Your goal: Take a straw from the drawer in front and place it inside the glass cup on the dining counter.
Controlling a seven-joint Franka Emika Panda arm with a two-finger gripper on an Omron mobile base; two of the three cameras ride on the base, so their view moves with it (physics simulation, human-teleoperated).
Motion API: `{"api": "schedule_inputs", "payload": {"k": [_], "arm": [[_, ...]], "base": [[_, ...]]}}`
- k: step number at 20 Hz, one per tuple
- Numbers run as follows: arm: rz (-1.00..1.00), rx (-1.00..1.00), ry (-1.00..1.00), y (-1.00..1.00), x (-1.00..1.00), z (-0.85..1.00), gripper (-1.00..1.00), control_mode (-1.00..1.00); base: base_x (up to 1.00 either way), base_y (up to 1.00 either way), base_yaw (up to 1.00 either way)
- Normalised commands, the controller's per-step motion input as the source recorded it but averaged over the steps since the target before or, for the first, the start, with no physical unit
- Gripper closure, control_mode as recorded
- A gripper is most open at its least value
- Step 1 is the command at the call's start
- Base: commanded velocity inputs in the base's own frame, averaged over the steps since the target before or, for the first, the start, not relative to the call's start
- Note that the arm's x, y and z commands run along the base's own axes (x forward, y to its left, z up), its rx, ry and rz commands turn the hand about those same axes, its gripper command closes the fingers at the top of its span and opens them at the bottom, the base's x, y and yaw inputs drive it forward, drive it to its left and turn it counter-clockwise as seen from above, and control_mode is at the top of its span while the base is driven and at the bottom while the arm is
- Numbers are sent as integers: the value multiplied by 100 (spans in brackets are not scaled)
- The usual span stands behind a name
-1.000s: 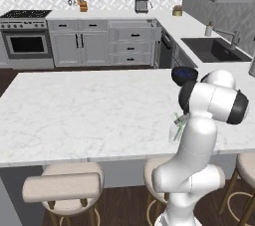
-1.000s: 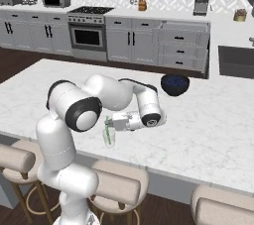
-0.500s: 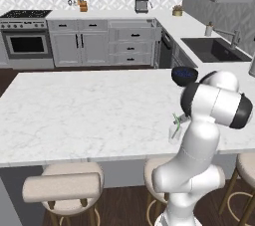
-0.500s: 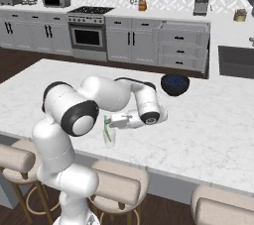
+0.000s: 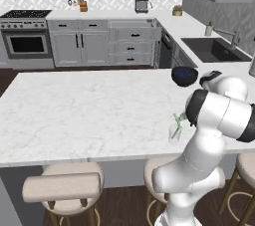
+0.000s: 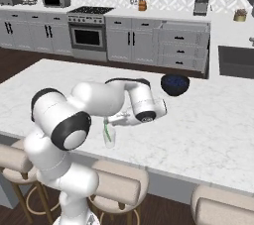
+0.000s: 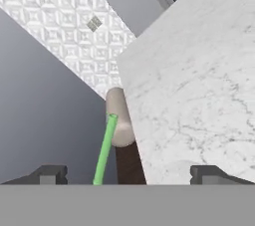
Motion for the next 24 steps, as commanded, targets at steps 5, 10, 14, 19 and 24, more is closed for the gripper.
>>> {"api": "schedule_inputs", "payload": {"k": [5,10,14,19,24], "arm": [[-17,-15,-3,-27,4,29,-100,-100],[-21,-13,0,-36,-8,51,-100,-100],[-23,-22,-10,-2,-77,83,-100,-100],[-23,-44,-19,32,-100,64,-100,-100],[-20,-60,-10,79,-78,25,-100,-100]], "base": [[0,0,0],[0,0,0],[0,0,0],[0,0,0],[0,0,0]]}}
